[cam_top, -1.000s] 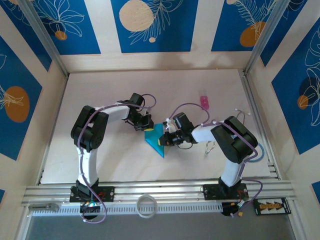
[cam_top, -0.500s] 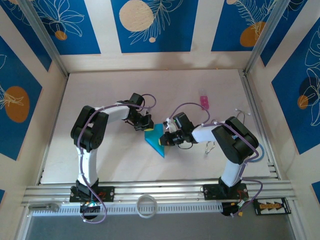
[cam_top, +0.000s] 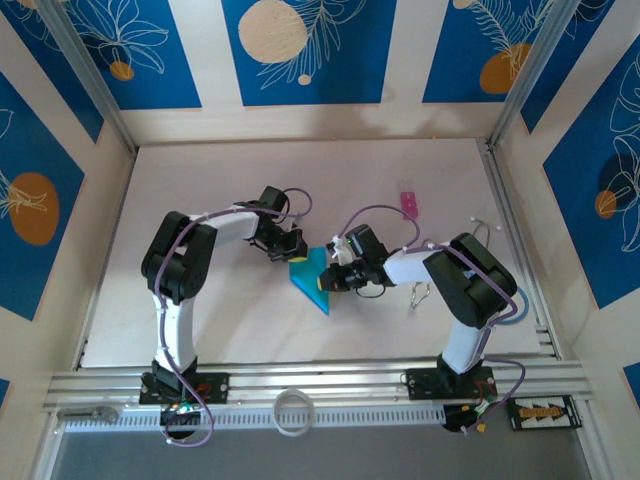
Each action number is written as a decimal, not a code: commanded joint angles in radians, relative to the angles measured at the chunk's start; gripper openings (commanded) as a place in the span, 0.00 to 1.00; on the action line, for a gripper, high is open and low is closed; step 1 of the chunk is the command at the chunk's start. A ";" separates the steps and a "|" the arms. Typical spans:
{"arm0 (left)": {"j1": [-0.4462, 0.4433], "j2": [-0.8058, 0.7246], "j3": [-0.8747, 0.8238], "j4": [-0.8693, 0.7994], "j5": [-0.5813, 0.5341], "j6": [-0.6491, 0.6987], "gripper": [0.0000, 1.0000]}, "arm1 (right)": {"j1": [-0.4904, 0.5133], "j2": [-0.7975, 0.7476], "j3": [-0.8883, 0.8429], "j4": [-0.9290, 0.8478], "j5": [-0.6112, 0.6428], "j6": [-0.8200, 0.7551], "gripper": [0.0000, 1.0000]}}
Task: Fold a paper plane with a square sheet of paper (pick it up from the middle)
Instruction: Third fold the triangle at the center of the table.
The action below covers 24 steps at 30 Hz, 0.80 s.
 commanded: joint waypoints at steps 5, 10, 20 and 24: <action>-0.001 -0.032 0.017 -0.035 -0.041 0.004 0.15 | 0.000 0.028 0.001 -0.020 0.011 -0.011 0.02; -0.001 -0.117 0.007 -0.016 -0.108 -0.011 0.23 | 0.005 0.028 0.005 -0.036 0.029 -0.013 0.02; -0.001 -0.370 -0.136 0.058 -0.185 -0.075 0.25 | 0.010 0.028 0.004 -0.028 0.046 0.002 0.02; -0.002 -0.457 -0.228 0.116 -0.147 -0.119 0.22 | 0.012 0.025 0.000 -0.029 0.054 0.012 0.02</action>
